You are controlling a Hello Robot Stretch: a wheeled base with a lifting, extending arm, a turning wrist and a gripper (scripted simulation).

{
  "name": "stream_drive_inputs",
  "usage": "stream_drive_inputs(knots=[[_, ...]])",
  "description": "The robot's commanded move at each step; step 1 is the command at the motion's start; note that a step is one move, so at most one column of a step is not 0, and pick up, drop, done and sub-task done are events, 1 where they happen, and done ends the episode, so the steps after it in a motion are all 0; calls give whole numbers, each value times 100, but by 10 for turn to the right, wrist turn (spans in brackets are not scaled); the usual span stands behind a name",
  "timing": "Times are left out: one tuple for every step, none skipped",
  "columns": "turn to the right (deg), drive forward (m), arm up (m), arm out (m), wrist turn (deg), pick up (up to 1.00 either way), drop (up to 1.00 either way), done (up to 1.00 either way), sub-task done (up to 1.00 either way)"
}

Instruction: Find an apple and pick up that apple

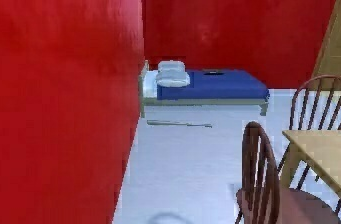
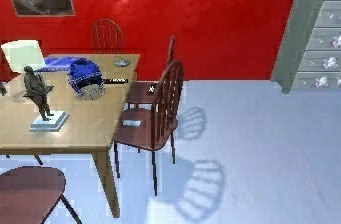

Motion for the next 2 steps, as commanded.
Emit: stream_drive_inputs(knots=[[0,100,0,0,0,0,0,0,0],[150,0,0,0,0,0,0,0,0]])
